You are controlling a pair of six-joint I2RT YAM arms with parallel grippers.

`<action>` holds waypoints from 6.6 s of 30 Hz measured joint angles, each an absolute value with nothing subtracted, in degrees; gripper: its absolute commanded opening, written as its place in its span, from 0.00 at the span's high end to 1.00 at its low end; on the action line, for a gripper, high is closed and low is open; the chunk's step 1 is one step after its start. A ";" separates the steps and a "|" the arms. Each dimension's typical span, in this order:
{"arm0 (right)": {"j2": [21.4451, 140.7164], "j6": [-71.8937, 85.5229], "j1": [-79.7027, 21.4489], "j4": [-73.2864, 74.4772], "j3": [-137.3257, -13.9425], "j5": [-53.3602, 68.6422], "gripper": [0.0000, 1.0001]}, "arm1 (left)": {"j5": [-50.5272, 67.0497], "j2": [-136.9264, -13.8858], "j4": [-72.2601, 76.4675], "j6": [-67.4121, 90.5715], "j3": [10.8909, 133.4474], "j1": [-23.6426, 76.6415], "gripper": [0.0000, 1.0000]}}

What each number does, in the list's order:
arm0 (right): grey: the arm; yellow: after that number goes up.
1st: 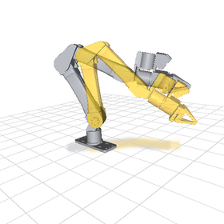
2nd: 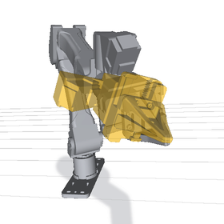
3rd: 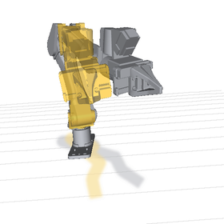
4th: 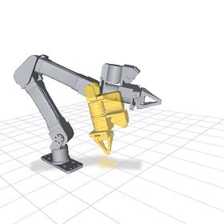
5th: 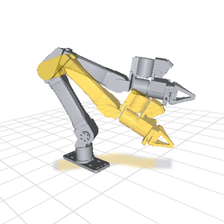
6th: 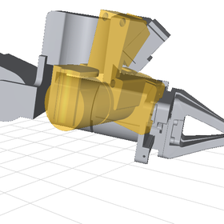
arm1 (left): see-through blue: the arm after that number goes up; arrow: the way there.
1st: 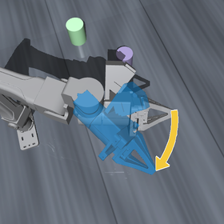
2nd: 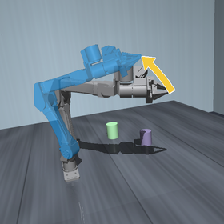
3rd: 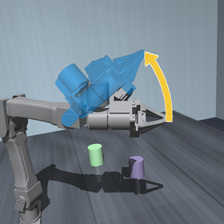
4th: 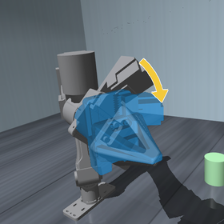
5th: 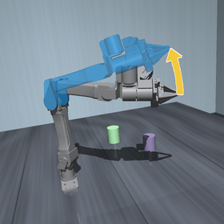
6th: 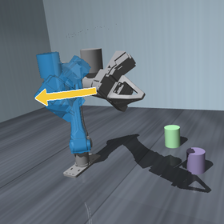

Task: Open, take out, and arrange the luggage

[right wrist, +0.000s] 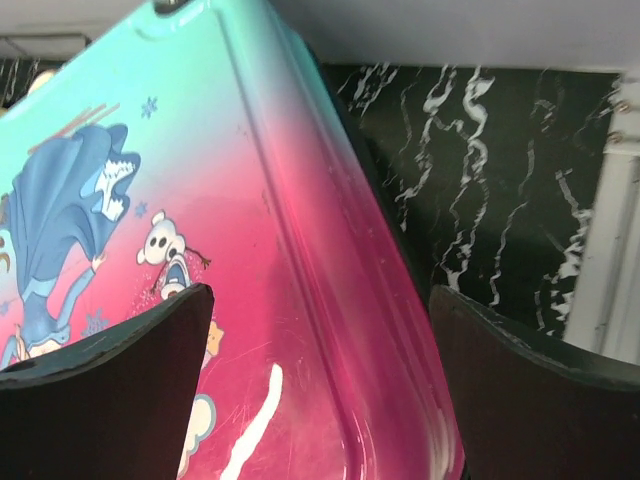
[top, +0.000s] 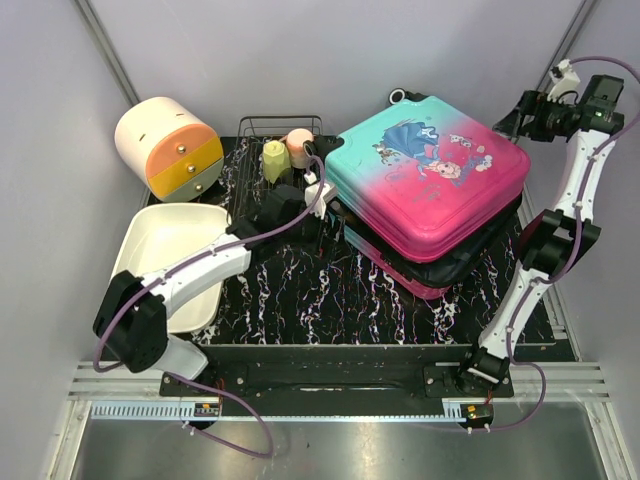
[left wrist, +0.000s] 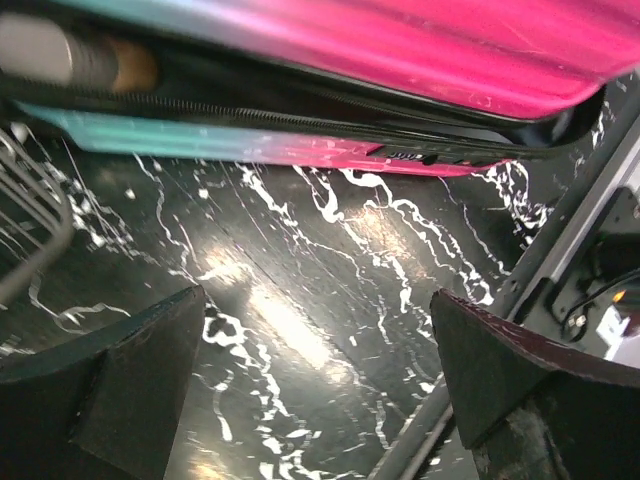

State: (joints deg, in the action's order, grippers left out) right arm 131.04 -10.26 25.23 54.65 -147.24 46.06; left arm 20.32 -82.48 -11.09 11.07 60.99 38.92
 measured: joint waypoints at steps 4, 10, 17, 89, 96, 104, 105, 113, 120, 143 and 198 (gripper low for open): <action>132.25 -13.91 23.88 58.06 -145.62 47.81 0.08 | 17.89 -86.08 -9.87 19.88 60.75 39.94 0.02; 129.49 -24.36 24.10 59.72 -136.20 50.50 0.24 | 16.78 -101.12 -6.02 24.56 70.87 41.98 0.03; 121.75 -32.42 29.17 58.06 -124.40 52.07 0.37 | 21.26 -109.32 -10.33 20.97 80.77 41.93 0.05; 60.34 -60.71 16.12 65.14 -95.57 48.75 0.00 | 4.14 -114.32 -17.23 34.33 111.61 45.54 0.01; 55.70 -69.10 10.83 52.80 -86.30 39.16 0.00 | 3.70 -120.97 -18.13 33.61 122.41 45.56 0.01; 53.30 -72.79 8.45 48.77 -84.75 43.16 0.00 | 3.68 -124.92 -17.50 34.28 126.74 45.98 0.01; 52.77 -72.77 8.34 49.17 -84.86 44.34 0.00 | 3.73 -124.92 -17.19 34.35 127.04 46.11 0.01; 45.52 -80.27 4.51 40.34 -72.90 42.11 0.00 | 4.51 -125.01 -14.70 34.63 128.55 47.24 0.01; 52.40 -84.64 -4.69 18.90 -63.29 23.81 0.62 | 4.95 -125.01 -12.82 35.22 128.53 47.40 0.01; 62.61 -71.57 1.87 0.30 -75.48 -2.22 1.00 | 37.74 -101.08 -19.00 -24.80 84.84 55.61 0.05; 84.77 -58.13 14.79 -19.97 -88.27 -15.90 0.22 | 32.53 -128.11 -34.26 -35.18 113.73 39.44 0.01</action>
State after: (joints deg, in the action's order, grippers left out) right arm 84.77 -58.13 14.79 -19.97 -88.27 -15.90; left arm 32.53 -128.11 -34.26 -35.18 113.73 39.44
